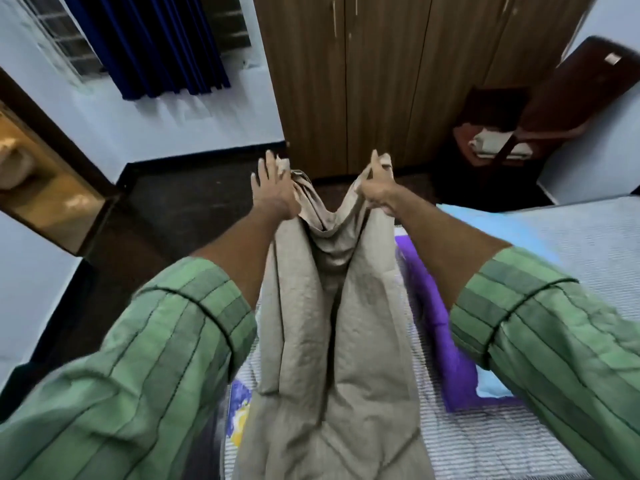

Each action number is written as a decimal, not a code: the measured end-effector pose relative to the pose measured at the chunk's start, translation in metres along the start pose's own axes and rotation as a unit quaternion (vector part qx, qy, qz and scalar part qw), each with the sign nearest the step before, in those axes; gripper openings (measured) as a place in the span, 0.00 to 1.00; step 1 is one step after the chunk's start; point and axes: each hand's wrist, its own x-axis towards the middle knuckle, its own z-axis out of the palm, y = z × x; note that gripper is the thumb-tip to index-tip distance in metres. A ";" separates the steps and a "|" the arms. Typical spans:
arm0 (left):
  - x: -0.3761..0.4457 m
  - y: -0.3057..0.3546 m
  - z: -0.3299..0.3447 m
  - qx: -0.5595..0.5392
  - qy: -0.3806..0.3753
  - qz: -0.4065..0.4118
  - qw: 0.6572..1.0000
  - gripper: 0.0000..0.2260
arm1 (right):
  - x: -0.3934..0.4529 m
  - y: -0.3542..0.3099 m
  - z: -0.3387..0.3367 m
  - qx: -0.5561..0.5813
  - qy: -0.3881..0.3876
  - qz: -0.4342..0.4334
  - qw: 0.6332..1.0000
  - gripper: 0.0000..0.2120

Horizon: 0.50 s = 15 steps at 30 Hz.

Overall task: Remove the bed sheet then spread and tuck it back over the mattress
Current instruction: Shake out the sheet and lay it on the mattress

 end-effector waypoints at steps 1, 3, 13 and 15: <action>-0.003 0.002 0.035 -0.014 -0.018 -0.016 1.000 0.39 | 0.005 0.033 0.012 -0.024 0.008 0.018 1.000 0.45; -0.023 0.008 0.101 -0.014 -0.072 -0.006 0.997 0.39 | 0.008 0.105 0.036 -0.043 -0.007 0.056 0.997 0.39; -0.120 0.041 0.279 -0.058 -0.190 0.041 0.979 0.30 | -0.033 0.306 0.146 -0.083 -0.078 0.207 0.972 0.33; -0.135 0.045 0.293 -0.083 -0.208 0.031 0.974 0.29 | -0.051 0.317 0.152 -0.089 -0.073 0.221 0.969 0.31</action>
